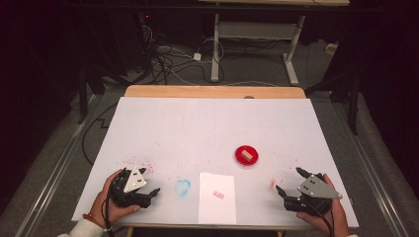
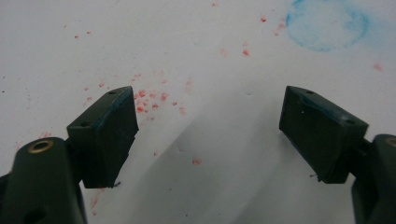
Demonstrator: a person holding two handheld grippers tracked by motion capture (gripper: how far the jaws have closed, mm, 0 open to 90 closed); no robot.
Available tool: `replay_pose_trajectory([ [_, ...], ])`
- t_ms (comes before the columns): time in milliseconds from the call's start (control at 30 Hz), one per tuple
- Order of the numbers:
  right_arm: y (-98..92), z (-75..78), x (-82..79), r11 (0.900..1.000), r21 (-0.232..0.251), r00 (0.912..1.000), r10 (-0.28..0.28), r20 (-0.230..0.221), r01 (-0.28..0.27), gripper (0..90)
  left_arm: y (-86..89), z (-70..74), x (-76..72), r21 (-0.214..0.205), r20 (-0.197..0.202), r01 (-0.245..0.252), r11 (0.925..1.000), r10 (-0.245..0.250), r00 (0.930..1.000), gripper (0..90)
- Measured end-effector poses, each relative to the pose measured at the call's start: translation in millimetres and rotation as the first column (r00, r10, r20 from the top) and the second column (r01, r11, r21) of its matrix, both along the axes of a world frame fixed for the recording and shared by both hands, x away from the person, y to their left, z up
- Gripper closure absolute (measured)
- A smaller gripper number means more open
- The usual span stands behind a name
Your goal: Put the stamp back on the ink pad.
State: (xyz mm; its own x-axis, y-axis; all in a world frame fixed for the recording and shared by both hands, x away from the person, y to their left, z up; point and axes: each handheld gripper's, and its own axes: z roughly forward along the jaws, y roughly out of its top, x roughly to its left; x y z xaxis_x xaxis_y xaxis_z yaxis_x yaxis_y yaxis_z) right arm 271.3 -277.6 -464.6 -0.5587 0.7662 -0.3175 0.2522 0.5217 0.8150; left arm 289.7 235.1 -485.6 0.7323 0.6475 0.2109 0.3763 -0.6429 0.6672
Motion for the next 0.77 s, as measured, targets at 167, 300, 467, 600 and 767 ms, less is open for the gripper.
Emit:
replay_pose_trajectory([
  [167,0.6,1.2,0.8,1.0000,0.001,1.0000,0.002,0.008,-0.002,16.3,0.5,-0.8,0.8,0.002,-0.004,-0.004,1.0000,0.004,1.0000,18.6],
  [300,0.9,1.2,1.4,1.0000,0.000,0.9999,0.002,0.011,-0.002,16.3,0.6,-0.6,1.3,0.001,-0.003,-0.009,1.0000,0.009,1.0000,18.6],
  [467,0.1,1.6,1.6,1.0000,-0.001,0.9998,-0.007,0.021,0.007,16.3,0.5,-0.9,2.1,0.004,-0.005,-0.011,0.9999,0.011,0.9999,18.6],
  [600,-0.4,2.1,1.0,1.0000,-0.001,0.9997,-0.008,0.024,0.008,16.3,0.2,-0.7,3.3,0.000,-0.004,-0.012,0.9999,0.012,0.9999,18.6],
  [767,-2.1,3.3,0.0,0.9998,-0.003,0.9991,-0.018,0.038,0.018,16.3,-1.4,-0.9,4.3,0.001,-0.006,-0.008,1.0000,0.008,1.0000,18.6],
])
